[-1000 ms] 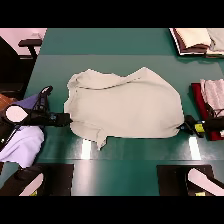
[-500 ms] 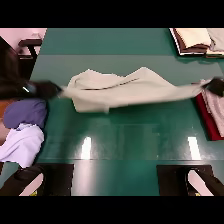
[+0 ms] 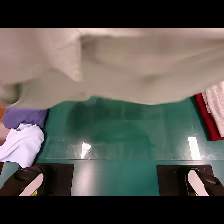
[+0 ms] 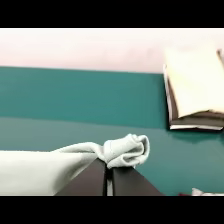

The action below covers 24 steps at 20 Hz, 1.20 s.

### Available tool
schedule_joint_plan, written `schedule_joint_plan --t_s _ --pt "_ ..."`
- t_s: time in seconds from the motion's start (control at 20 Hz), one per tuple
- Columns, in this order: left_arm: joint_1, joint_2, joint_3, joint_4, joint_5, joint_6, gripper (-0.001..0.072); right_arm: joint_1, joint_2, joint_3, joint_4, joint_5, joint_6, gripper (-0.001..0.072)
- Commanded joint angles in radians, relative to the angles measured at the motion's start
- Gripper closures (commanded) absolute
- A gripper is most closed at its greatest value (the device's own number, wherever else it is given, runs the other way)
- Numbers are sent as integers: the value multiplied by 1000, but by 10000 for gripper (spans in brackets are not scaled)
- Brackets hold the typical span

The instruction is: Fold the shirts.

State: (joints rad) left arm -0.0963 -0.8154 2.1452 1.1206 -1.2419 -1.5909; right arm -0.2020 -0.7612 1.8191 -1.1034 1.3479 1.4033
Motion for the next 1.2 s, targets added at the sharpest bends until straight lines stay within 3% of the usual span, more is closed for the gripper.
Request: schedule_joint_plan --t_s 0.0,0.2,0.35,0.55,0.7,0.95,1.15 --pt "0 -2 131 6 10 -60 682 0 -40 216 -74 145 28 694" --pt "0 -5 47 107 -20 -60 682 1 -151 339 -66 238 68 695" --pt "0 -5 -239 242 -93 -60 681 1 -220 192 -57 254 82 694" --pt "1 -86 -711 263 -11 -59 680 76 -386 -71 -94 267 82 694" --pt "22 -243 -912 260 104 -59 680 152 -565 -196 -157 249 82 694" --pt "69 -526 -864 217 293 3 680 178 -854 -142 -145 121 82 694" --pt "69 -694 -693 180 325 55 680 178 -1004 31 -145 54 82 694"
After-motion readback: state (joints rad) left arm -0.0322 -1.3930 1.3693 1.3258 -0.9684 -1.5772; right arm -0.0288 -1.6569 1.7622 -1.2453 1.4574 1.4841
